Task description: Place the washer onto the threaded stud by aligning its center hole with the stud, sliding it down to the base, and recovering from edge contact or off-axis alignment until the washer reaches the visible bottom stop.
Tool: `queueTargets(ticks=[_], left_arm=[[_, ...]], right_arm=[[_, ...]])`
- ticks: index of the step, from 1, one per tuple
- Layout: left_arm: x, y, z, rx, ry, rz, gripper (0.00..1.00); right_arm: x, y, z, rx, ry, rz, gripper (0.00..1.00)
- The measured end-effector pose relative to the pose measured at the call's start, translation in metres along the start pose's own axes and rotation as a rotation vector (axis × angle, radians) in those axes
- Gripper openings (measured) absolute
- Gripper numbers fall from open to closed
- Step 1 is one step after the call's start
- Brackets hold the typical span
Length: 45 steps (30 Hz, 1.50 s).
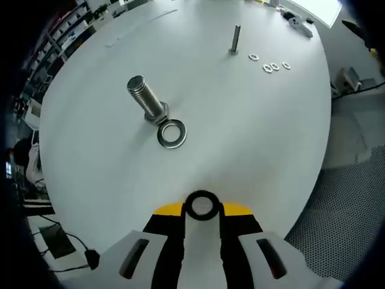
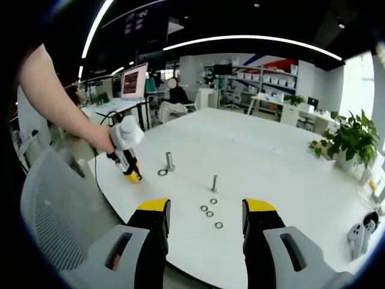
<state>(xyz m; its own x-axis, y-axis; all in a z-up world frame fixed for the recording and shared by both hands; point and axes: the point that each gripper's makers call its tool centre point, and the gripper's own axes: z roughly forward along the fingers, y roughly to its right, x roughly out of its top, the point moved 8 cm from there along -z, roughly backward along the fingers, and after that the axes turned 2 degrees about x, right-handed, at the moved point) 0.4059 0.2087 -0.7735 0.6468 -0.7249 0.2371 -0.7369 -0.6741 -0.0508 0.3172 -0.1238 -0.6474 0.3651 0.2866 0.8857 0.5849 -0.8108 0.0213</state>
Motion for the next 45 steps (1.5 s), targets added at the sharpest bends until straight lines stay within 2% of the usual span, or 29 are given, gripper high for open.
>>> queueTargets(ticks=[9,27,33,39,45], left_arm=[[0.024,-0.011,-0.017,0.017,0.089,-0.008,0.19],[0.072,-0.034,-0.043,0.069,0.19,0.029,0.19],[0.088,-0.044,-0.04,0.079,0.19,0.031,0.19],[0.095,-0.049,-0.036,0.08,0.172,0.033,0.19],[0.098,-0.051,-0.032,0.072,0.14,0.074,0.19]], right_arm=[[0.0,0.0,0.0,0.001,-0.003,0.002,0.5],[0.0,0.0,-0.001,-0.005,0.001,0.0,0.5],[0.0,0.001,0.0,-0.004,-0.001,-0.003,0.5],[-0.001,0.001,-0.001,-0.01,-0.002,0.001,0.5],[-0.001,0.002,-0.001,-0.013,-0.004,-0.001,0.5]])
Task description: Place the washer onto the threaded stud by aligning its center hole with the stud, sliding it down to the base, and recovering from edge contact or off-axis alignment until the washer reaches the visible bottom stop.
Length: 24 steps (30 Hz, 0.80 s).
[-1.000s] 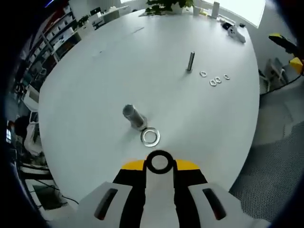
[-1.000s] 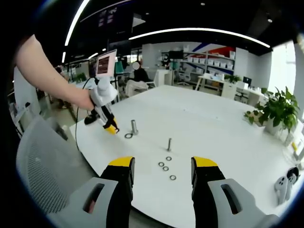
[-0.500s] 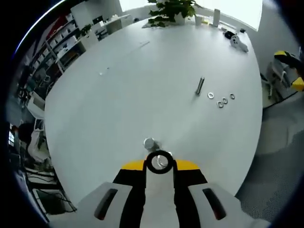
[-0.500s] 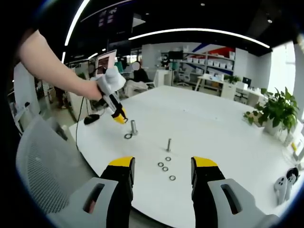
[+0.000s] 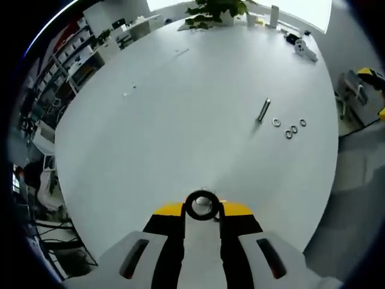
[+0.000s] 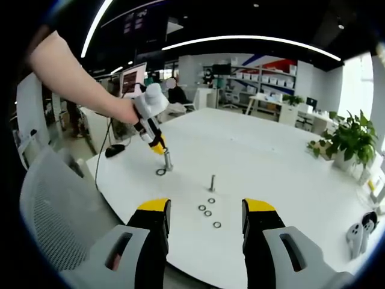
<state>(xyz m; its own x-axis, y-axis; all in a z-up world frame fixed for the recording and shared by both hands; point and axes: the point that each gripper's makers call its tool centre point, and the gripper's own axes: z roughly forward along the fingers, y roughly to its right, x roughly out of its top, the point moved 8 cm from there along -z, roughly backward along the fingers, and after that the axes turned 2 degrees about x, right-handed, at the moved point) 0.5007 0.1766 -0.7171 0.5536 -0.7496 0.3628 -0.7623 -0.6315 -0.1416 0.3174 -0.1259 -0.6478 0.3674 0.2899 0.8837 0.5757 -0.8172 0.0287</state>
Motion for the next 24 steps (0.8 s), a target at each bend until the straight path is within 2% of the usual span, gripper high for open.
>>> queueTargets(ticks=[12,24], left_arm=[[0.007,0.001,0.008,-0.009,-0.019,0.043,0.19],[0.007,-0.001,0.023,-0.025,-0.053,0.058,0.19]], right_arm=[[0.0,0.002,0.0,-0.01,0.004,0.007,0.5],[-0.001,0.002,-0.001,-0.019,-0.001,0.009,0.5]])
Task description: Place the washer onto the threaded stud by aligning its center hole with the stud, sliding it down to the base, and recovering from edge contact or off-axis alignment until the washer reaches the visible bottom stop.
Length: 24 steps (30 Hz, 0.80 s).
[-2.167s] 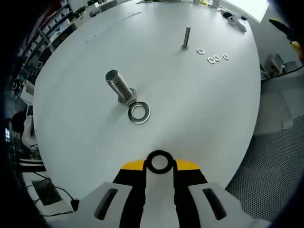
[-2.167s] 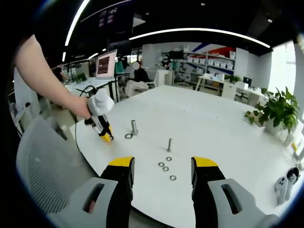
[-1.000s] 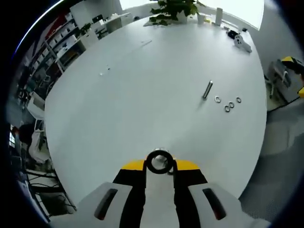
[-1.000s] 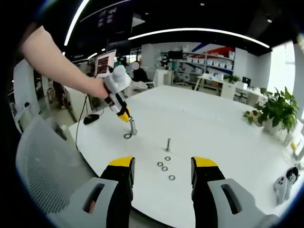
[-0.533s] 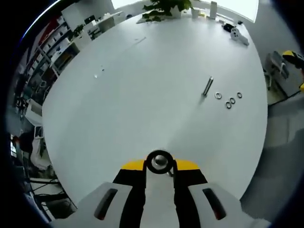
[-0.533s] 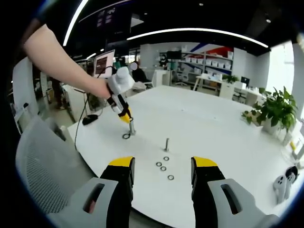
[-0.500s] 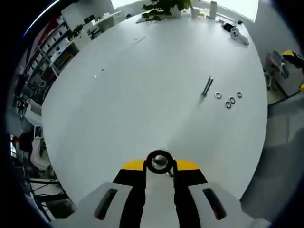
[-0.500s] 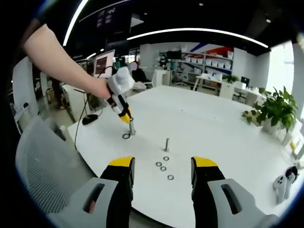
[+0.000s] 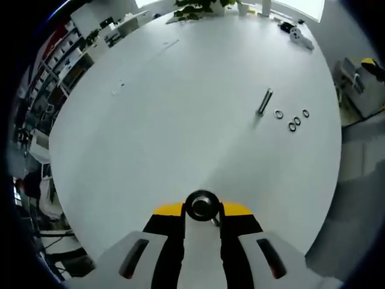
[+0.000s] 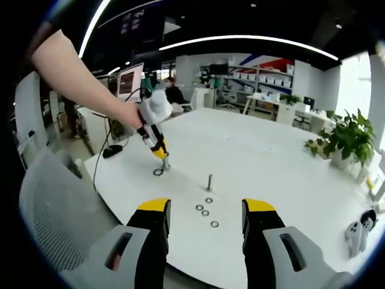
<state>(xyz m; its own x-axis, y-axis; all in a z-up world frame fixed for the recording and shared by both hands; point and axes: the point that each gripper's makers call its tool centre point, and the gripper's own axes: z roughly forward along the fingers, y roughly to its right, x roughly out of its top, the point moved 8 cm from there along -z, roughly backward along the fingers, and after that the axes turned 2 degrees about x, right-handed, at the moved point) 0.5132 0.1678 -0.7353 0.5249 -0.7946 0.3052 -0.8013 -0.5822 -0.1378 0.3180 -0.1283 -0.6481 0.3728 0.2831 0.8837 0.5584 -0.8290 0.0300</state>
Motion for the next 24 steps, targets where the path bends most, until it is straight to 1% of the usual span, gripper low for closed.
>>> queueTargets(ticks=[5,6,7,10,12,19,24], left_arm=[[-0.002,0.004,0.013,-0.004,-0.025,0.033,0.19],[-0.003,0.004,0.015,-0.007,-0.023,0.037,0.19],[-0.004,0.004,0.018,-0.011,-0.032,0.029,0.19],[-0.006,0.004,0.025,-0.018,-0.035,0.023,0.19],[-0.005,0.007,0.023,-0.021,-0.04,0.017,0.19],[-0.005,0.014,0.027,-0.024,-0.049,0.019,0.19],[-0.005,0.015,0.028,-0.03,-0.05,0.019,0.2]], right_arm=[[-0.001,0.0,0.0,-0.003,-0.006,-0.002,0.5],[-0.001,0.0,0.0,-0.003,-0.007,-0.001,0.5],[-0.001,0.0,0.0,-0.004,-0.008,0.0,0.5],[-0.002,0.0,0.001,-0.004,-0.015,-0.004,0.5],[-0.002,0.0,0.001,-0.005,-0.017,-0.006,0.5],[-0.003,0.001,0.001,-0.008,-0.023,-0.002,0.5],[-0.003,0.002,0.001,-0.012,-0.025,-0.002,0.5]])
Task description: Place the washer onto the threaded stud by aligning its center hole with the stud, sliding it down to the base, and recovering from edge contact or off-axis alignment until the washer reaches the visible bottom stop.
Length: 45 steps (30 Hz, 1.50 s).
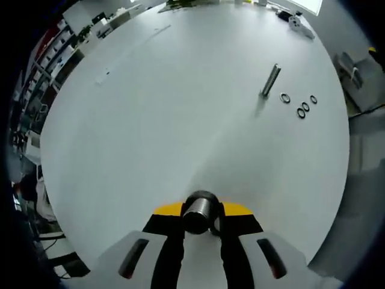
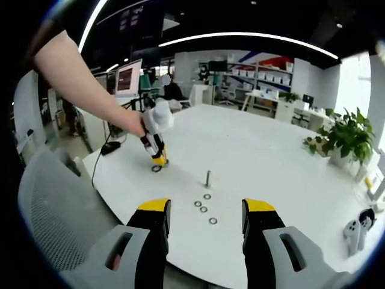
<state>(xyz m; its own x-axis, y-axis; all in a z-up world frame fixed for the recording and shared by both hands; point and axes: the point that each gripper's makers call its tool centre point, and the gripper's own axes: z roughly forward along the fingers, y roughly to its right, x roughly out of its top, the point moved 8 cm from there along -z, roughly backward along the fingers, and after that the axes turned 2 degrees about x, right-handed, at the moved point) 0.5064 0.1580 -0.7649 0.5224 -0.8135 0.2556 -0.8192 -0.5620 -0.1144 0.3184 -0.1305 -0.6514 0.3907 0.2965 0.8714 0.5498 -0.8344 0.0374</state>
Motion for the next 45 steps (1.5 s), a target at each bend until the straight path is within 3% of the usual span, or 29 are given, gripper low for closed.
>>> queueTargets(ticks=[8,16,22,32,45], left_arm=[[-0.003,0.003,0.002,-0.017,0.031,-0.074,0.21],[-0.012,0.006,-0.006,0.004,0.049,-0.075,0.24],[-0.021,0.004,-0.011,-0.005,0.055,-0.15,0.25],[-0.024,0.018,-0.005,-0.022,0.042,-0.173,0.27],[-0.027,0.021,0.007,-0.021,0.032,-0.188,0.27]], right_arm=[[-0.001,-0.001,0.0,0.003,-0.007,-0.005,0.5],[0.0,-0.001,0.0,0.003,-0.007,-0.007,0.5],[0.0,-0.002,0.001,0.008,-0.005,-0.013,0.5],[0.001,-0.002,0.0,0.009,0.001,-0.013,0.5],[0.0,-0.002,0.001,0.013,-0.007,-0.013,0.5]])
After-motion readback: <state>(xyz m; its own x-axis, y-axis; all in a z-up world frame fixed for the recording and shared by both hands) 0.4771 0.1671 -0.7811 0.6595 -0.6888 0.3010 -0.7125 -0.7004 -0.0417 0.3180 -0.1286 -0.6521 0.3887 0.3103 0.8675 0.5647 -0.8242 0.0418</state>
